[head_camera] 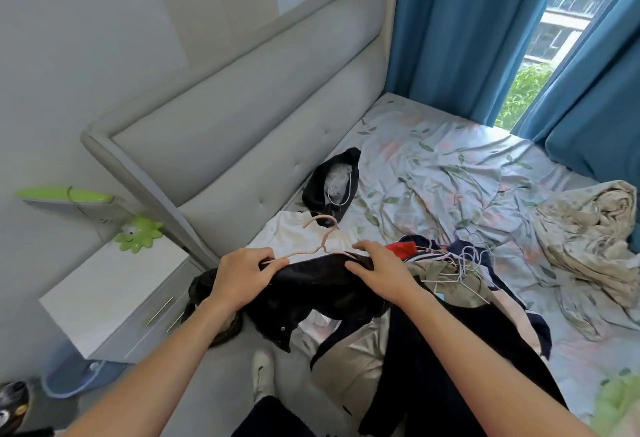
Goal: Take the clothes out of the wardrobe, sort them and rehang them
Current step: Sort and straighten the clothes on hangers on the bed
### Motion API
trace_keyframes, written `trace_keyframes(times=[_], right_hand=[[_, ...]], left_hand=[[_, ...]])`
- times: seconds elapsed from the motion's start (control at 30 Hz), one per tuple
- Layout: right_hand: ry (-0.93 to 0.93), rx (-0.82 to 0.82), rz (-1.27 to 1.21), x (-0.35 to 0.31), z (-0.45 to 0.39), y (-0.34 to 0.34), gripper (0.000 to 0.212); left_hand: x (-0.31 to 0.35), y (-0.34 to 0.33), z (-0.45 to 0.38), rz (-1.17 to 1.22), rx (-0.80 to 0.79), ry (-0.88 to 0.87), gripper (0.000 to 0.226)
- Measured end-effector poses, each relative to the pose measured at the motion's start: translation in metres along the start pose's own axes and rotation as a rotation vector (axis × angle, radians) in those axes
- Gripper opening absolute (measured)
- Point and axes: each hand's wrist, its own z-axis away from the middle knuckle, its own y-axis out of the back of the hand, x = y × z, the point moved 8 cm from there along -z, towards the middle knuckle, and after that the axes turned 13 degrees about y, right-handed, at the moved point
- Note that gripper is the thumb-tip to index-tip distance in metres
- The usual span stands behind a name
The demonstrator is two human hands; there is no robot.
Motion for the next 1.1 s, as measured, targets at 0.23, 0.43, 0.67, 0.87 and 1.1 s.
trace_keyframes(times=[0.23,0.43,0.67,0.87,1.1], right_hand=[[-0.197,0.062,0.092,0.009,-0.054,-0.050,0.048],[-0.356,0.070,0.128,0.016,-0.105,-0.084,0.049],[-0.591,0.031,-0.071,0.084,-0.132,-0.151,0.054],[-0.762,0.093,-0.141,0.186,-0.145,-0.229,0.057],[-0.719,0.272,0.005,0.299,-0.204,-0.243,0.041]], left_hand=[[-0.055,-0.027,-0.097,0.003,-0.156,-0.048,0.045],[-0.078,-0.055,-0.191,-0.058,-0.281,-0.090,0.046],[-0.089,-0.143,-0.271,-0.173,-0.484,-0.140,0.049],[-0.092,-0.272,-0.326,-0.223,-0.552,-0.198,0.047],[-0.079,-0.386,-0.405,-0.225,-0.434,-0.321,0.034]])
